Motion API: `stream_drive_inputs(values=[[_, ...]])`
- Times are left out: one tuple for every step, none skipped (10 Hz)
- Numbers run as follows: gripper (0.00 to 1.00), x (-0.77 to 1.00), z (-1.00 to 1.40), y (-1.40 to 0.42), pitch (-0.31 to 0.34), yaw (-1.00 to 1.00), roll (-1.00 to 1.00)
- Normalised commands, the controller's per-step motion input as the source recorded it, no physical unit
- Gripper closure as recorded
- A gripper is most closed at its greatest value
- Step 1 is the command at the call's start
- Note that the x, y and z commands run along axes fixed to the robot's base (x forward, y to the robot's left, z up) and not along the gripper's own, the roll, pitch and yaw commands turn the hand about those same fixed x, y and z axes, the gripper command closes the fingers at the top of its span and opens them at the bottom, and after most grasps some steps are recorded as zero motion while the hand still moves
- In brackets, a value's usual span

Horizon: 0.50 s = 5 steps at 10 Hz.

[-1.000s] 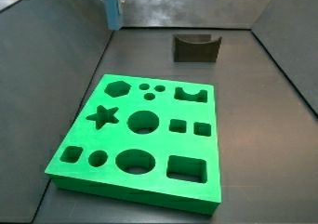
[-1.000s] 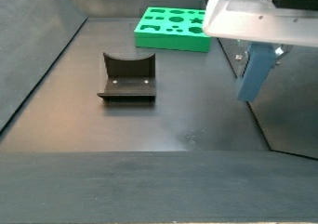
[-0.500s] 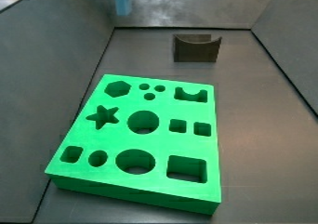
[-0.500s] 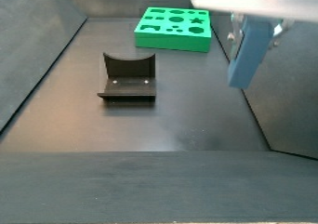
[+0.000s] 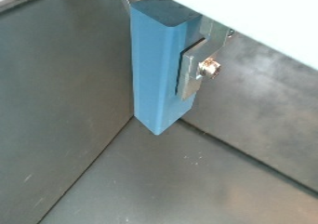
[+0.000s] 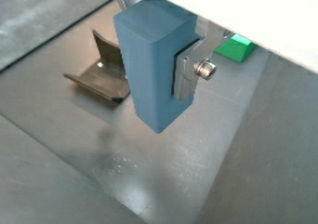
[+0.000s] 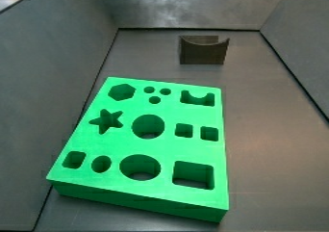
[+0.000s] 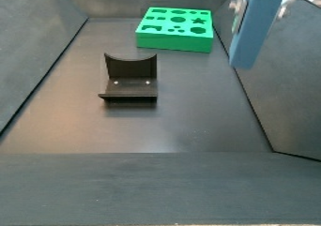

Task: Pick up the rectangle object. Move up. Move to above the board. Insert the rectangle object.
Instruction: Move to above the board.

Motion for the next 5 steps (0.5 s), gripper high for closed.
stream_drive_inputs(values=[[1.0, 0.1, 1.0, 0.1, 0.073, -0.03, 0.0], [1.0, 0.08, 1.0, 0.09, 0.076, -0.02, 0.0], [1.0, 0.07, 1.0, 0.08, 0.074, -0.02, 0.0], [1.0, 0.04, 0.92, 0.06, 0.074, -0.02, 0.01], [1.0, 0.02, 0.71, 0.04, 0.075, -0.02, 0.02]])
